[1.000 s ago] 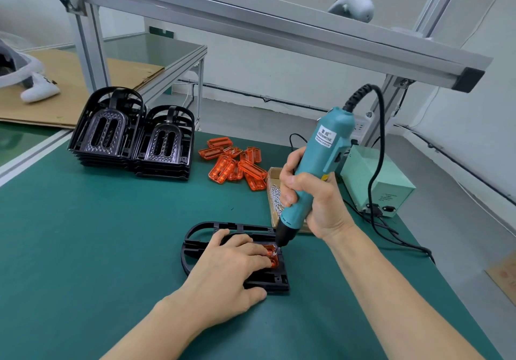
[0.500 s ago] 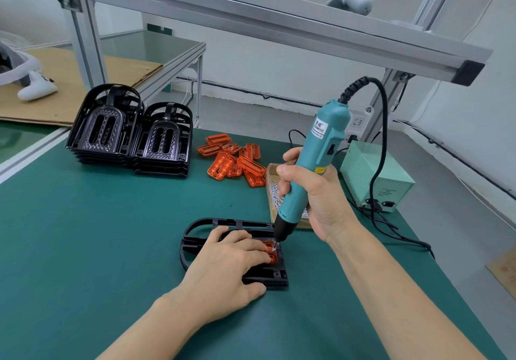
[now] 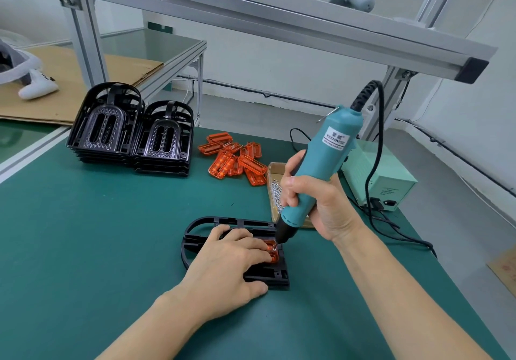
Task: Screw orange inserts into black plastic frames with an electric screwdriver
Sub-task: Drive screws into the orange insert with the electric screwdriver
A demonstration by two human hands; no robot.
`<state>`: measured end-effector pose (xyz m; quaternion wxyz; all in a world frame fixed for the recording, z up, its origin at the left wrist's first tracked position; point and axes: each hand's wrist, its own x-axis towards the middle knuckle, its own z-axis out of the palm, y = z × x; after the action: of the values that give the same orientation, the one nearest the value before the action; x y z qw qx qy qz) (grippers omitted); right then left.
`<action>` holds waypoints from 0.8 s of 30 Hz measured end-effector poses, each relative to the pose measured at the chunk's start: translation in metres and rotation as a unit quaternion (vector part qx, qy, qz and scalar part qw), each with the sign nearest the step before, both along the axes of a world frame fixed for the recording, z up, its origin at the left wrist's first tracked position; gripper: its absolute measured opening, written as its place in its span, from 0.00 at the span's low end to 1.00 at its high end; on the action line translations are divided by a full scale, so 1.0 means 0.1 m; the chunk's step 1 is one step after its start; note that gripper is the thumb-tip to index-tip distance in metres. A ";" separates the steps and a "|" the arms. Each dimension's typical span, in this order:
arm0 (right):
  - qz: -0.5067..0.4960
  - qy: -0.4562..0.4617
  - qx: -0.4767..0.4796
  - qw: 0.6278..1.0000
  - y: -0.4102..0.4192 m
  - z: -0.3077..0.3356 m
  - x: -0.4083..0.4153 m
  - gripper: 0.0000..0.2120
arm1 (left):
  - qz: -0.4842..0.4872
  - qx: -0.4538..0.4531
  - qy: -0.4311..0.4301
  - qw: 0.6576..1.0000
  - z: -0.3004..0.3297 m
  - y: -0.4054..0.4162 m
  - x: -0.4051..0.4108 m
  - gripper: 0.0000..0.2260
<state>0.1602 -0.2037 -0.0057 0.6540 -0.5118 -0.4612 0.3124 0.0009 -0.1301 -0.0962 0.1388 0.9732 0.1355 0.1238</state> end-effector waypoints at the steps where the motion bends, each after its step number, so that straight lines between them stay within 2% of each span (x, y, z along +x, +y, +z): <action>1: -0.004 0.009 0.000 1.000 -0.01 -0.01 0.01 0.08 | -0.001 -0.002 0.000 1.000 0.00 0.00 0.00 0.23; 12: -0.001 0.039 0.024 0.999 -0.07 0.00 0.05 0.07 | -0.001 0.000 0.004 1.000 -0.02 0.01 -0.01 0.23; 24: -0.121 0.118 0.108 0.980 -0.22 0.08 0.11 0.08 | -0.012 -0.043 0.001 0.999 0.09 -0.01 0.00 0.22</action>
<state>0.1716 -0.2253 0.0027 0.7882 -0.4500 -0.3463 0.2373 0.0013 -0.1308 -0.0874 0.1821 0.9680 0.1289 0.1151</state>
